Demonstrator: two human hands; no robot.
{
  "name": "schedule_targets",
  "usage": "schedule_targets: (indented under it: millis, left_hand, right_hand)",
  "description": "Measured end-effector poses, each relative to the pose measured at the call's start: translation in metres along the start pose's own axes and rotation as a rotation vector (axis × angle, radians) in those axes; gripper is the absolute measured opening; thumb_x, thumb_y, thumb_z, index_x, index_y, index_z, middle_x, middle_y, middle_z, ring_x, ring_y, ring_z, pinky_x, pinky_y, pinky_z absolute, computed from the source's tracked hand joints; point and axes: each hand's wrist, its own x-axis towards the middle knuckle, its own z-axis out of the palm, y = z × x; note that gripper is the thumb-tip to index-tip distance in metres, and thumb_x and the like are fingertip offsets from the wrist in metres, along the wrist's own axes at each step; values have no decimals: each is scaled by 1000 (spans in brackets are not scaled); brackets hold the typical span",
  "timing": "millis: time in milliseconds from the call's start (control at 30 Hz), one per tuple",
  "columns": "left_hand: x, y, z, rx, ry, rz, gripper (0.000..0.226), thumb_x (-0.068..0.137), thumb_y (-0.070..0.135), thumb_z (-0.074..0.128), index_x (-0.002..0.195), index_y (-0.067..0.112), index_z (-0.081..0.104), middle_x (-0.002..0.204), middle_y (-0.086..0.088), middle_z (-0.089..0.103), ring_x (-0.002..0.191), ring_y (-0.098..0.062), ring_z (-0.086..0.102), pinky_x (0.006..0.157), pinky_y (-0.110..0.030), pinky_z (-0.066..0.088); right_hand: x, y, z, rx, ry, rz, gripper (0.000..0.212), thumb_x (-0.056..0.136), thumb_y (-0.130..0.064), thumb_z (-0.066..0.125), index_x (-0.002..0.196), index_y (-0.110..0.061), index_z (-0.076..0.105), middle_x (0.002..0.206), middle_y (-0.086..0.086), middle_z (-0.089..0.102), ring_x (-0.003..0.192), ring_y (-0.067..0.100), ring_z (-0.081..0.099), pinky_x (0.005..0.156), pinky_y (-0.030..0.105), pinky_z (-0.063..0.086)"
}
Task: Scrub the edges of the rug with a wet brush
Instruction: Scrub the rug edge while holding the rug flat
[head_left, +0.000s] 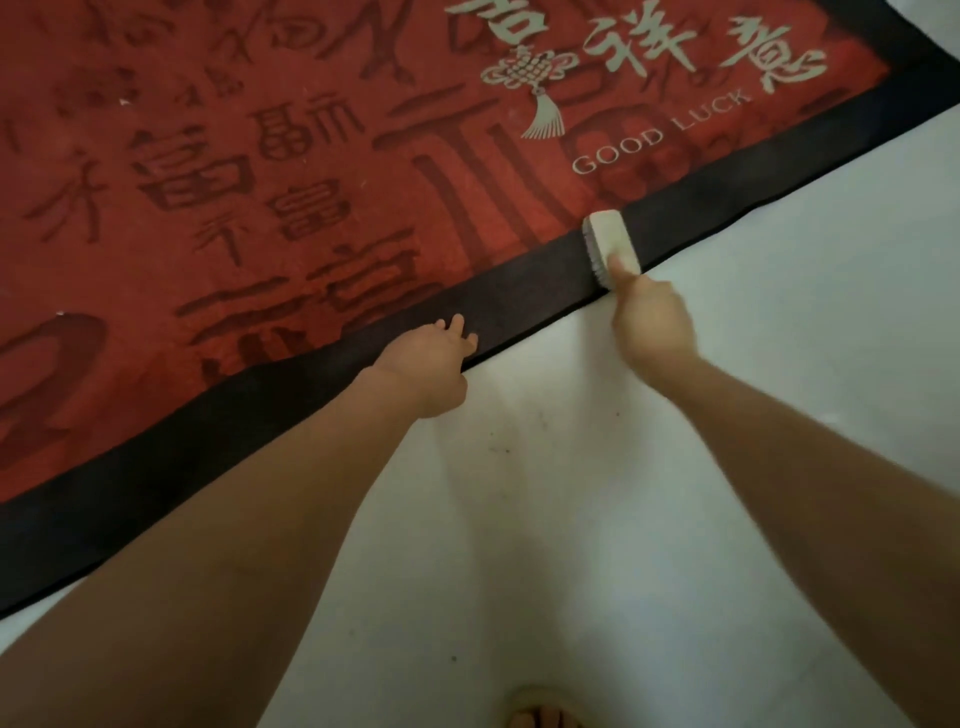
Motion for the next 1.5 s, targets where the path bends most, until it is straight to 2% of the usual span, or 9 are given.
schedule_targets:
  millis: [167,333,500,667,867,1000,1167,1367,1500]
  left_hand:
    - [2,0,-2,59,-4,8,61,100,15,37,157,18,16,165,-6,2,150,-26,13,117,-36,23]
    - [-3,-2,2,-12,23,12,61,101,13,37,157,21,16,165,-3,1,151,-24,11,118,-38,24]
    - [-7,-14,10,-71,41,2,59,100,11,37,156,20,20,165,-1,3,151,-21,12,118,-40,25]
    - [-18,-22,17,-104,38,-9,58,101,10,37,156,18,20,165,1,2,151,-18,9,120,-38,22]
    - [-24,-27,20,-101,67,-29,55,100,15,40,153,19,30,163,-6,17,145,-26,27,113,-37,32]
    - [-29,-30,23,-89,21,-15,58,102,14,37,157,16,17,165,-2,-1,151,-21,7,121,-38,19]
    - [-32,-28,25,-81,57,-14,59,101,13,39,156,16,19,165,-5,4,150,-24,13,118,-39,26]
    - [-28,-31,23,-57,40,3,55,104,16,37,156,17,20,165,-4,4,150,-24,13,120,-39,22]
    - [-23,-39,24,-45,56,12,54,103,17,38,155,20,26,163,-3,15,146,-25,26,115,-41,30]
  right_hand:
    - [-37,-9,12,-8,-130,-277,65,94,-6,29,150,-40,22,92,14,51,81,31,54,72,37,44]
    - [-4,5,-17,-56,-52,-11,52,94,-5,33,142,-21,41,105,22,60,93,40,58,79,44,46]
    - [-72,-39,21,-10,-229,-424,70,96,-7,31,152,-43,11,98,10,54,95,33,60,76,36,43]
    - [-22,-28,-4,-30,-134,-32,53,98,-13,26,148,-29,32,111,17,58,95,34,58,76,38,42]
    - [-90,-64,36,-75,-262,-484,69,97,-9,35,153,-39,8,107,13,58,94,32,61,81,40,48]
    - [-55,-47,9,-68,-145,-81,66,91,-1,32,149,-33,28,86,11,52,76,30,53,67,38,42]
    - [-113,-64,33,-32,-323,-443,69,98,-9,34,153,-40,5,102,12,61,90,30,63,80,39,49]
    - [-81,-59,25,27,-171,-141,70,94,-3,30,151,-42,19,95,16,60,84,33,60,70,35,41]
    - [-70,-30,26,-137,-191,-522,75,96,-14,40,148,-51,0,97,10,58,83,32,61,71,36,42]
